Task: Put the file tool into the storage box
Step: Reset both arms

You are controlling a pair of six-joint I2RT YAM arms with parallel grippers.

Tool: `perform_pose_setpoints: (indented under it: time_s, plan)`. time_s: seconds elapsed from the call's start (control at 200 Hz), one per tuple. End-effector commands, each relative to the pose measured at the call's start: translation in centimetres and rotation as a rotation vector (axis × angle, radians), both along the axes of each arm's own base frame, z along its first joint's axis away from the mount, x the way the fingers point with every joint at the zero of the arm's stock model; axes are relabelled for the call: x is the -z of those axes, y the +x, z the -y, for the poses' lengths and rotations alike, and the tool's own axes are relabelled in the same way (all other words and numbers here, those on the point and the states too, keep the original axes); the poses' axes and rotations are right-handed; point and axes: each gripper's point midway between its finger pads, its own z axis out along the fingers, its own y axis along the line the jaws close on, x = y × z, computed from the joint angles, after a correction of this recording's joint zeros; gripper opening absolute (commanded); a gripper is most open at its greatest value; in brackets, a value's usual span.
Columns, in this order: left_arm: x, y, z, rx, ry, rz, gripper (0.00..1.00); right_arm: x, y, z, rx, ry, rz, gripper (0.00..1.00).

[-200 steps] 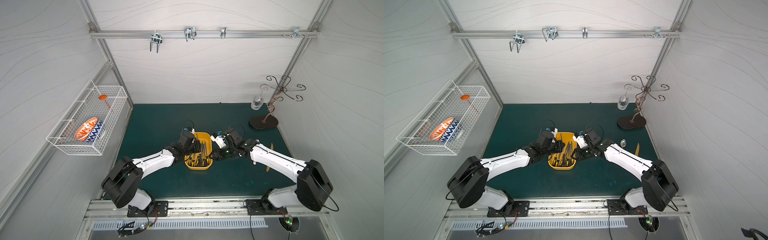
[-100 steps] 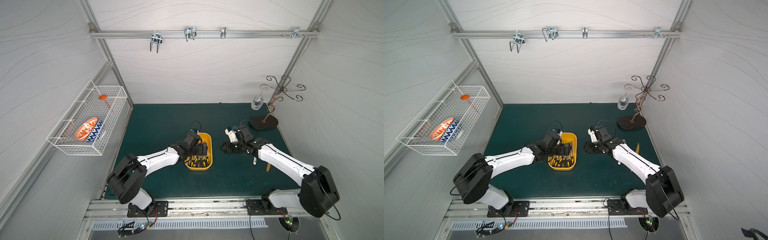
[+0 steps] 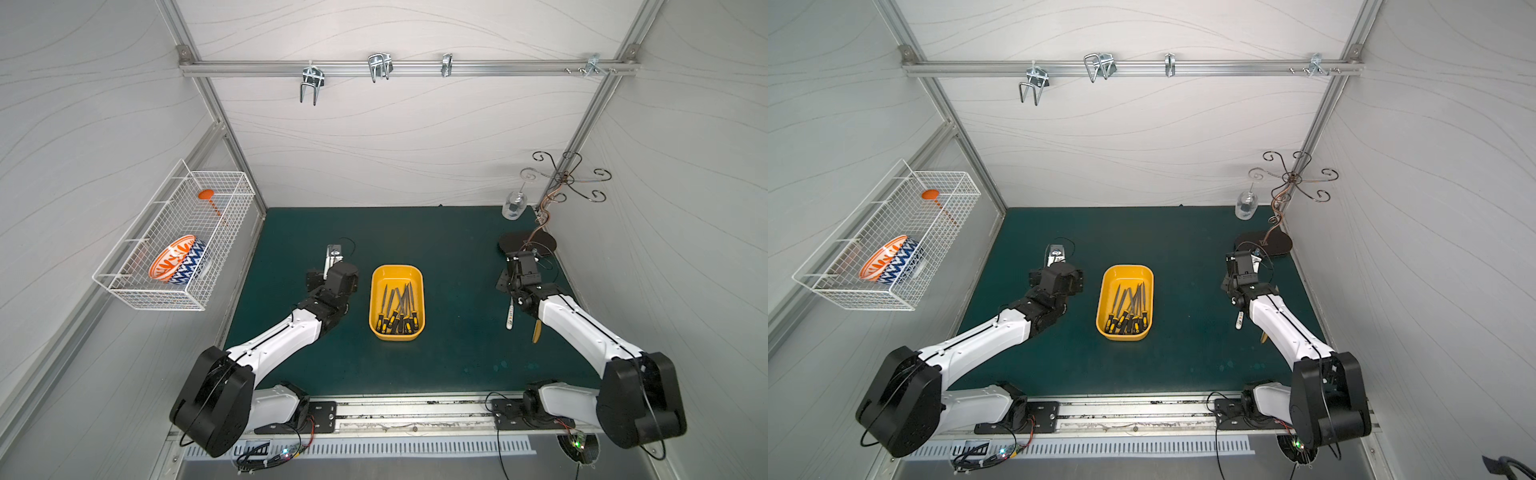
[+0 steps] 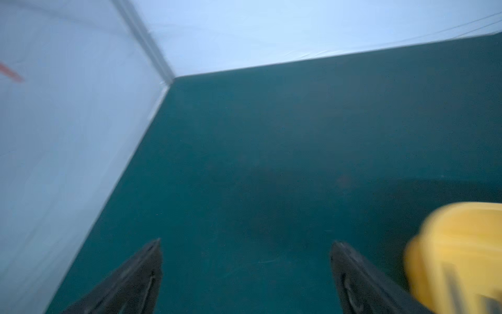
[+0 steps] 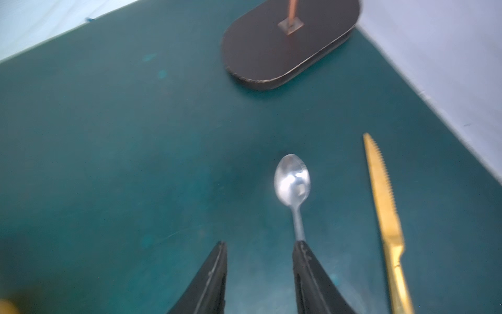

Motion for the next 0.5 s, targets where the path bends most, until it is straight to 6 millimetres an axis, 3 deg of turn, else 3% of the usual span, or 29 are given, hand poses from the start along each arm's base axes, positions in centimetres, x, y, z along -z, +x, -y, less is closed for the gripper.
perform_pose_setpoints:
  time_s: [0.0,0.085,0.21,0.36,0.375,0.39,0.4,0.44,0.495]
  plan:
    - [-1.4,1.2,-4.4,-0.176,0.039,0.093,0.99,-1.1,1.8,2.1,0.054,-0.163,0.077,0.45]
    - [0.1,2.0,-6.0,-0.207,-0.002,0.108,0.99,-1.2,3.3,1.5,-0.014,-0.203,0.162,0.45]
    - [1.8,2.9,-7.5,-0.227,-0.023,0.148,0.99,1.6,4.4,1.3,-0.063,-0.226,0.181,0.46]
    - [2.3,4.3,-6.3,-0.113,-0.046,0.187,0.99,1.2,5.8,0.6,-0.169,-0.236,0.28,0.5]
    - [2.5,4.4,-6.2,-0.099,-0.051,0.195,1.0,1.6,5.9,0.5,-0.183,-0.206,0.276,0.54]
    - [2.7,4.4,-6.0,-0.086,-0.053,0.201,0.99,1.9,6.0,0.5,-0.194,-0.185,0.276,0.87]
    - [2.7,4.5,-6.0,-0.079,-0.054,0.211,1.0,2.3,5.9,0.6,-0.197,-0.177,0.274,0.96]
    - [2.5,4.7,-5.9,-0.065,-0.051,0.232,1.0,2.6,6.1,0.5,-0.222,-0.166,0.302,0.99]
    - [3.0,4.6,-5.9,-0.059,-0.081,0.197,1.0,3.1,6.1,-1.1,-0.336,-0.101,0.293,0.99]
